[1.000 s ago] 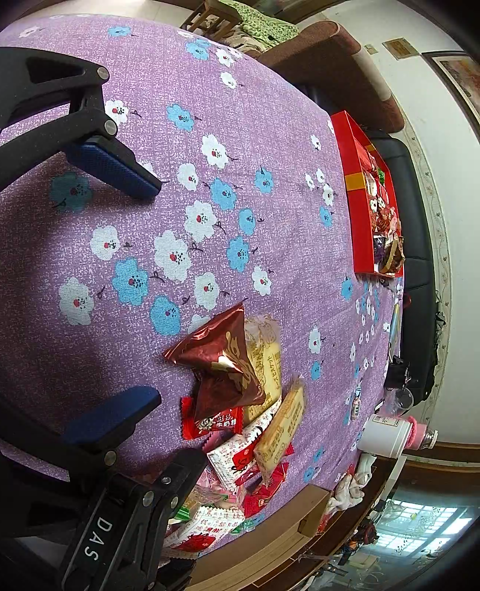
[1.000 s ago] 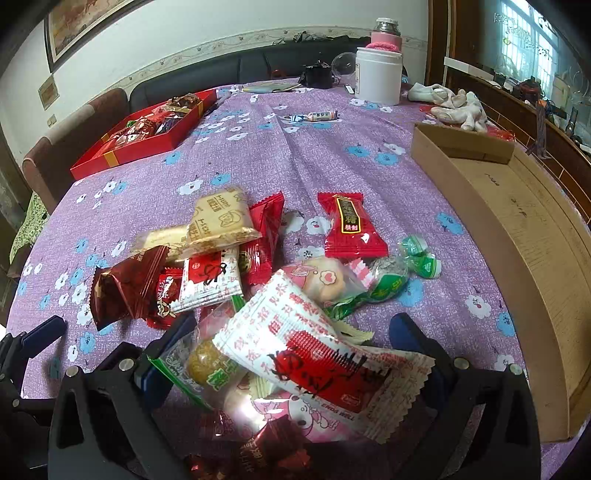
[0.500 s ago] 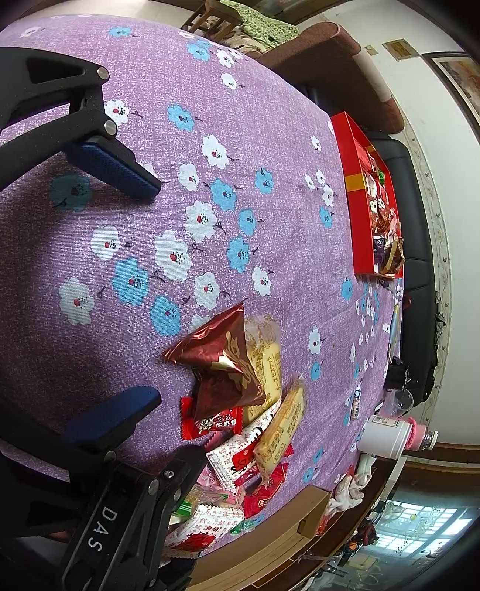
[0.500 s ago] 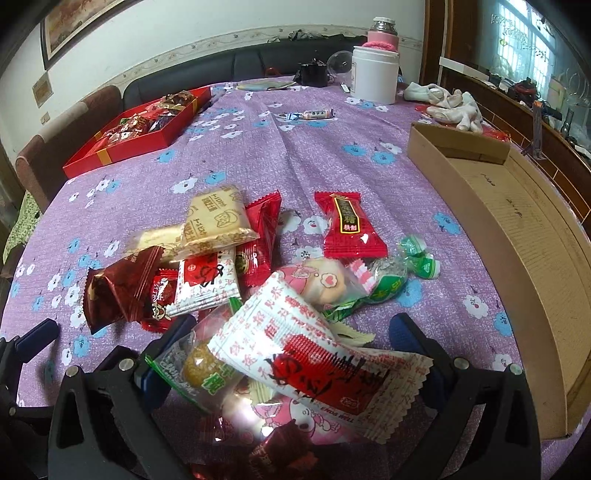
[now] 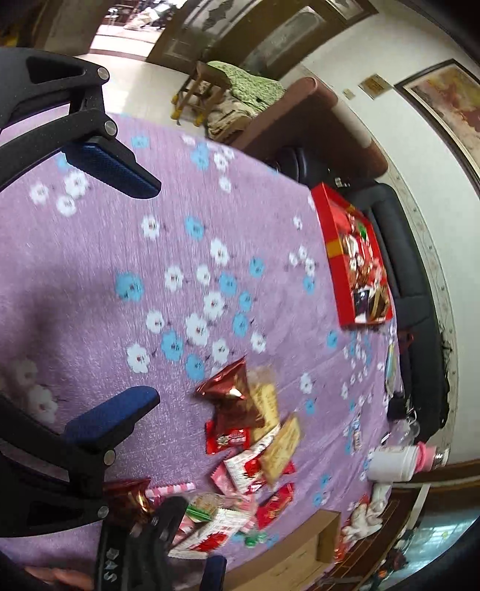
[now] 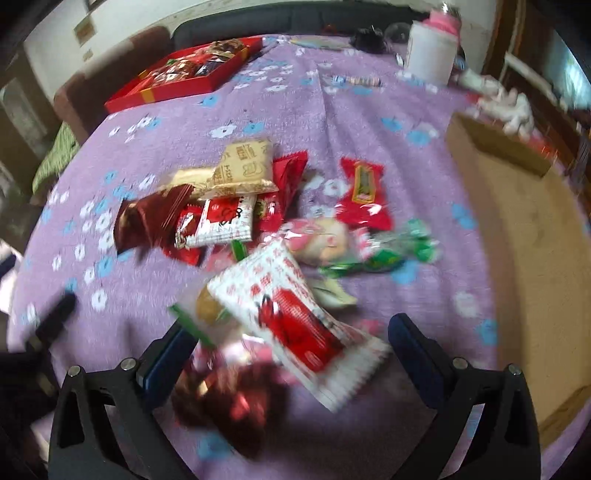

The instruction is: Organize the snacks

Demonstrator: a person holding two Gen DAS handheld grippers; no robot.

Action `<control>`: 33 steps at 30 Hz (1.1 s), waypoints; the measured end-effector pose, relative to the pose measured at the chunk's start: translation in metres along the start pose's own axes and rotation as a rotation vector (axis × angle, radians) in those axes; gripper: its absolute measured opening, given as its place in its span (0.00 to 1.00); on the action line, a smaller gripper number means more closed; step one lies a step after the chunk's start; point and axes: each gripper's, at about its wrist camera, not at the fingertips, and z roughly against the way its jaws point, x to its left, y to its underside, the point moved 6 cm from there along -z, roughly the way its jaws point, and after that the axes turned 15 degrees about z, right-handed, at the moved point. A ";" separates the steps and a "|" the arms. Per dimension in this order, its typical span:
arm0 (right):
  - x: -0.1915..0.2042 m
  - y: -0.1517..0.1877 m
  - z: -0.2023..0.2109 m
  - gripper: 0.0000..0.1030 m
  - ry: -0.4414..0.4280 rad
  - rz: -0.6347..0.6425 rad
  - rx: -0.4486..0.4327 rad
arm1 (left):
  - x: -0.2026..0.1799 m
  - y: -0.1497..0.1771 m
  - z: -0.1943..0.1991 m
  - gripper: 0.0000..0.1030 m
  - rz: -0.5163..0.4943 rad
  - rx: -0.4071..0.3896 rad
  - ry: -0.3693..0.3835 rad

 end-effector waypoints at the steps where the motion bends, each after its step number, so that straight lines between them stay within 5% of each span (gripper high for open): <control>1: 0.002 0.000 0.011 0.99 -0.006 0.011 -0.027 | 0.002 -0.002 0.004 1.00 0.002 -0.008 -0.010; 9: -0.003 0.001 0.065 0.99 -0.147 -0.108 -0.168 | 0.013 -0.009 0.028 1.00 0.018 -0.043 -0.063; 15: -0.004 -0.001 0.075 0.99 -0.166 -0.159 -0.192 | 0.012 -0.012 0.030 1.00 0.034 -0.033 -0.058; 31: -0.011 0.004 0.056 0.92 -0.189 -0.095 -0.057 | 0.012 -0.012 0.040 1.00 0.034 -0.036 -0.046; 33: -0.010 0.005 0.048 0.67 -0.223 -0.081 -0.032 | 0.013 -0.011 0.041 1.00 0.031 -0.036 -0.045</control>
